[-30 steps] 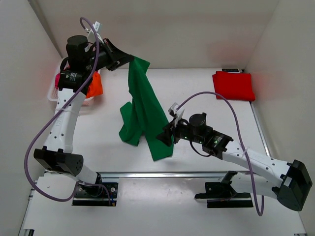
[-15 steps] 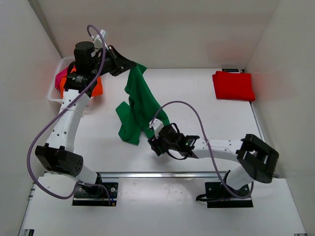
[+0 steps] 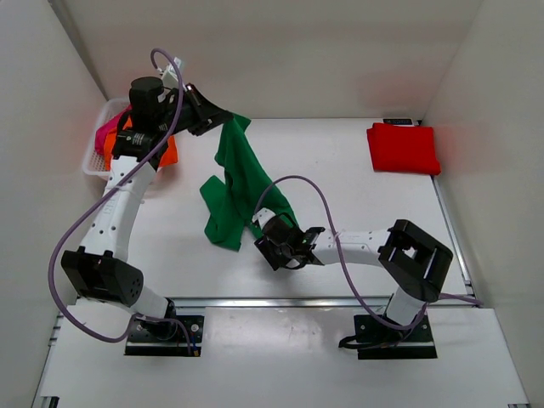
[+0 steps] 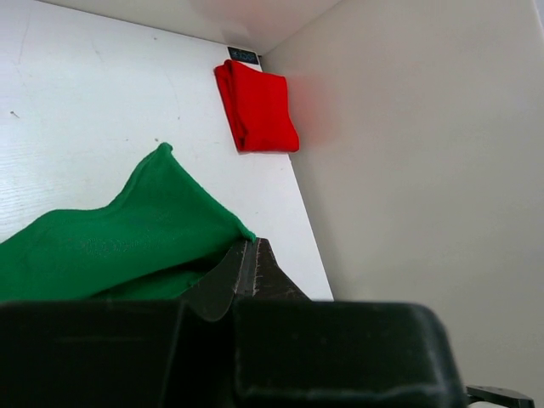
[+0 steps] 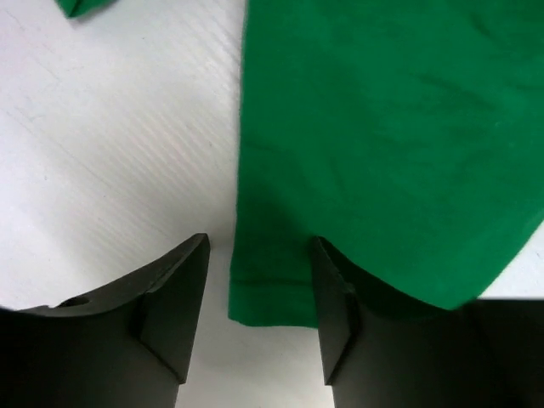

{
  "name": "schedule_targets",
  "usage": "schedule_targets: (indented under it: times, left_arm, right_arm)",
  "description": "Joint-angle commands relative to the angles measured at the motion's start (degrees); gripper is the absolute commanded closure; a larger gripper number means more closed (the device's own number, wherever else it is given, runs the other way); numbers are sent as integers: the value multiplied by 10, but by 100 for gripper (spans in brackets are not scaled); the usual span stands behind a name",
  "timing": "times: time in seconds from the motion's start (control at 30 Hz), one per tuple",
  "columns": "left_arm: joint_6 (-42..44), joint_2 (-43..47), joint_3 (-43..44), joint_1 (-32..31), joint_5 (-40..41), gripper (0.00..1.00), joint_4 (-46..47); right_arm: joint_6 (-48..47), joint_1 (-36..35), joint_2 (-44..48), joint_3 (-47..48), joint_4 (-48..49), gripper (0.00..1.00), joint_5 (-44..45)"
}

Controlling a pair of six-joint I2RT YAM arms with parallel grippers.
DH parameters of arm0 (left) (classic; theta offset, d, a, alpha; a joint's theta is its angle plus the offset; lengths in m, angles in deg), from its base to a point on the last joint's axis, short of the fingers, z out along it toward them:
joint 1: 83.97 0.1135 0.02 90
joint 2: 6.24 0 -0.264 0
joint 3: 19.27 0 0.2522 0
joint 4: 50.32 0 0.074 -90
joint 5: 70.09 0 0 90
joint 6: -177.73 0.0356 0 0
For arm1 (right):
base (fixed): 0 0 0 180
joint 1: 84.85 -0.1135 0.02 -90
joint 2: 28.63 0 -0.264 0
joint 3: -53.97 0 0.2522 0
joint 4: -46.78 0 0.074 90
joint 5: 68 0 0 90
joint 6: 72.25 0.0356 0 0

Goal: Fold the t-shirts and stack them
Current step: Move the tshirt to the center of the board

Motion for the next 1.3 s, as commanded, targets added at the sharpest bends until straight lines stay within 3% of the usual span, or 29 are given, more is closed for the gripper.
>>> schedule_targets:
  times: [0.0,0.03,0.07,0.2,0.27,0.3,0.37,0.47,0.53,0.6,0.63,0.8,0.93,1.1,1.27]
  left_arm:
    - [17,11,-2,6,7,100,20]
    - [16,2,-1,7,7,100,22]
    - [21,-10,7,9,9,100,17]
    - [78,-111,114,20,63,100,-64]
    - [107,-201,260,24,76,99,-124]
    - [110,-271,303,28,75,77,-162]
    - [119,-385,446,29,63,51,-214]
    - [157,-406,487,4,106,42,-264]
    - [183,-352,402,-13,139,39,-239]
    - [203,-272,204,-23,173,37,-169]
    - [206,-186,105,-33,185,37,-123]
    - [225,-9,-183,-49,191,37,-70]
    - [206,150,-374,-129,223,45,-76]
    - [104,262,-542,-195,240,44,-59]
    - [68,247,-622,-206,271,40,0]
  right_arm:
    - [33,4,-16,-4,-69,76,-12]
    - [36,6,-17,-4,-71,97,-19]
    - [36,9,-16,2,-83,100,-27]
    - [43,42,22,19,-93,100,-73]
    - [82,103,73,6,-58,100,-141]
    - [118,127,112,-12,-46,100,-154]
    - [182,236,204,-68,41,100,-233]
    - [255,364,338,-151,123,100,-255]
    - [257,437,382,-139,83,100,-229]
    - [245,478,400,-133,53,100,-234]
    - [242,494,398,-125,42,100,-239]
    - [224,501,405,-125,24,100,-226]
    - [215,477,397,-114,18,100,-198]
    - [209,434,381,-103,31,100,-174]
    - [215,427,384,-106,32,100,-163]
